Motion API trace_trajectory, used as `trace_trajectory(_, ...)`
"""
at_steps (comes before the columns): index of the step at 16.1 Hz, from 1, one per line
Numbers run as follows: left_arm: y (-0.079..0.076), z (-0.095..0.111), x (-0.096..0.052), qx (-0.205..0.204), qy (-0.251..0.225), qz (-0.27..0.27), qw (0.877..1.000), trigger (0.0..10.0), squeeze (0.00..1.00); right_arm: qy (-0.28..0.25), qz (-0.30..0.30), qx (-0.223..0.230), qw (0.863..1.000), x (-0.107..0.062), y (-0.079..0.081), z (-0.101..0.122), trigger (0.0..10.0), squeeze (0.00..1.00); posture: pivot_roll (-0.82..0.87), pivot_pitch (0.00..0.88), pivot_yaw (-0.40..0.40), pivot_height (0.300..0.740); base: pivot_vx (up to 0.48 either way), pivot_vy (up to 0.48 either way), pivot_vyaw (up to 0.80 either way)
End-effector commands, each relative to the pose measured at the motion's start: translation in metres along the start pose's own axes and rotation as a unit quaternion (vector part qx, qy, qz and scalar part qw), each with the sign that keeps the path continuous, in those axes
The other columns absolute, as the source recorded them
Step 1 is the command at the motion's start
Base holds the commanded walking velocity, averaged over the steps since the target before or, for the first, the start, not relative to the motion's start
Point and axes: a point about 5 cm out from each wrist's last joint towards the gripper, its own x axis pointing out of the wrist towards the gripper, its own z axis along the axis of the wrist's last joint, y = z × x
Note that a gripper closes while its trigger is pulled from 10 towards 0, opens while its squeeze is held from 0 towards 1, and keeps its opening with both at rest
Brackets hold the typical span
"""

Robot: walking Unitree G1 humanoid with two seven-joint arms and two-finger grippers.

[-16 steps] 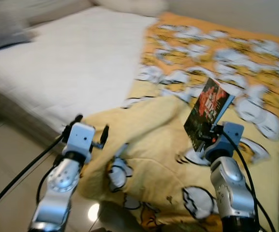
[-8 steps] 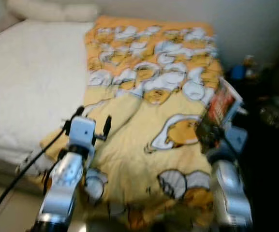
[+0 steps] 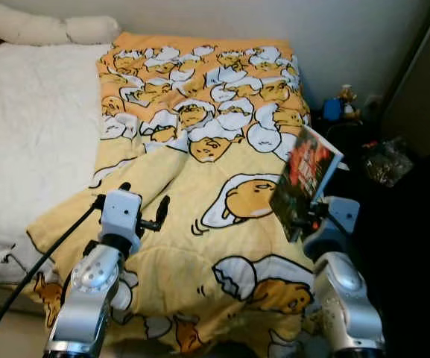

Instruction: Clean up the room

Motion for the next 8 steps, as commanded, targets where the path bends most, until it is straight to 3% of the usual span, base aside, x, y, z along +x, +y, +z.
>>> trace_trajectory(1, 0.0051, 0.0055, 0.0032, 0.010, -0.005, 0.004, 1.000, 10.0, 0.00, -0.018, 0.008, -0.016, 1.000, 0.0043, 0.0049, 0.0106, 10.0, 0.00, 0.02, 0.000, 0.029, 0.740, 0.000, 0.000, 0.00)
trace_trajectory(3, 0.0016, 0.0053, 0.0066, 0.009, -0.001, -0.002, 1.000, 10.0, 0.00, -0.011, 0.000, -0.003, 1.000, 0.0022, 0.0026, 0.0085, 10.0, 0.00, 0.01, 0.000, 0.035, 0.740, 0.000, 0.135, 0.00)
trace_trajectory(6, -0.0010, 0.0054, 0.0074, 0.006, 0.005, -0.005, 1.000, 10.0, 0.00, -0.006, 0.008, -0.006, 1.000, 0.0073, 0.0045, 0.0108, 10.0, 0.00, 0.03, 0.001, 0.021, 0.740, 0.000, 0.349, 0.00)
trace_trajectory(8, 0.0023, 0.0045, 0.0056, 0.014, 0.010, -0.005, 1.000, 10.0, 0.00, 0.008, 0.010, 0.015, 1.000, 0.0088, 0.0055, 0.0074, 10.0, 0.00, 0.04, 0.006, 0.014, 0.740, 0.000, 0.379, 0.00)
